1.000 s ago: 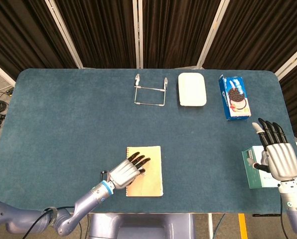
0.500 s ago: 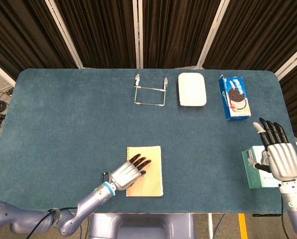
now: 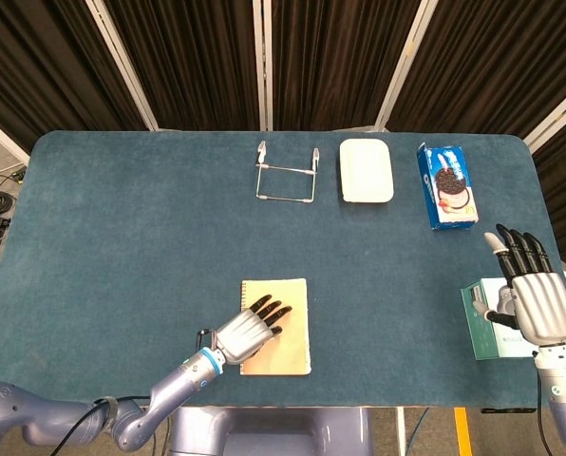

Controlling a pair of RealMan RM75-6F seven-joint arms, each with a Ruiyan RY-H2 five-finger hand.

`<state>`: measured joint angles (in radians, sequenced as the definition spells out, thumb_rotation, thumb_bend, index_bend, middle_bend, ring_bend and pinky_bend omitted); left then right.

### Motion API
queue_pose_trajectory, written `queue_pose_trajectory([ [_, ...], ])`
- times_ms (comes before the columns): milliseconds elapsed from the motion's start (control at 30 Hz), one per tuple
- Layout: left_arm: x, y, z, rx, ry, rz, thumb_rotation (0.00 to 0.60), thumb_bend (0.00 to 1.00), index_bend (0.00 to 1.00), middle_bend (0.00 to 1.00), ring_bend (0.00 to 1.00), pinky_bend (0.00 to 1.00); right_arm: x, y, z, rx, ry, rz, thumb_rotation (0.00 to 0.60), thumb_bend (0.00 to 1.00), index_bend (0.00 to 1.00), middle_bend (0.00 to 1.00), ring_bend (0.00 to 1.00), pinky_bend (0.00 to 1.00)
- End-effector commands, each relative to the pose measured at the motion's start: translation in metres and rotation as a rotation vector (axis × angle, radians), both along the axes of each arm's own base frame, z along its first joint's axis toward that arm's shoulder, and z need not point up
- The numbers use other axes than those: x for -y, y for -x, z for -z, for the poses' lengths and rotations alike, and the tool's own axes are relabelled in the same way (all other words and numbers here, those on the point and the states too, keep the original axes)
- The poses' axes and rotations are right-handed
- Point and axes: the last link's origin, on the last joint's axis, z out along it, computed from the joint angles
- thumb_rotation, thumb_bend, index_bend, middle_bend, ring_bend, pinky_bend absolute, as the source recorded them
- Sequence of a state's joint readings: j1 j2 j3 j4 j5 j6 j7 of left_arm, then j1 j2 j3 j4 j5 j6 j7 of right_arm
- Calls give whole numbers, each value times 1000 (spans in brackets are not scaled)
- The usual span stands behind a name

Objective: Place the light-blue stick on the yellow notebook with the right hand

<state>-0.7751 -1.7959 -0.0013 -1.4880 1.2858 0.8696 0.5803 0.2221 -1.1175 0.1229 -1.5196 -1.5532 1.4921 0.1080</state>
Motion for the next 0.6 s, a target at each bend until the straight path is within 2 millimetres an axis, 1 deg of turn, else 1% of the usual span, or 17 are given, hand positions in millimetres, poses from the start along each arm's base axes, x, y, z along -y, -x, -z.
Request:
queue_pose_trajectory([
  [33,0,0,1,-1,-1,-1,600,886,373,0,0,0,0,0,0,0,0,0,600,0,38,0,0,0],
  [333,-4,-4,-5,29,-20,-3,600,887,373,0,0,0,0,0,-1,2,2,1,600,0,38,0,0,0],
  [600,-1,0,3,2,-1,-7,600,887,373,0,0,0,0,0,-1,1,3,2,600,0,40,0,0,0],
])
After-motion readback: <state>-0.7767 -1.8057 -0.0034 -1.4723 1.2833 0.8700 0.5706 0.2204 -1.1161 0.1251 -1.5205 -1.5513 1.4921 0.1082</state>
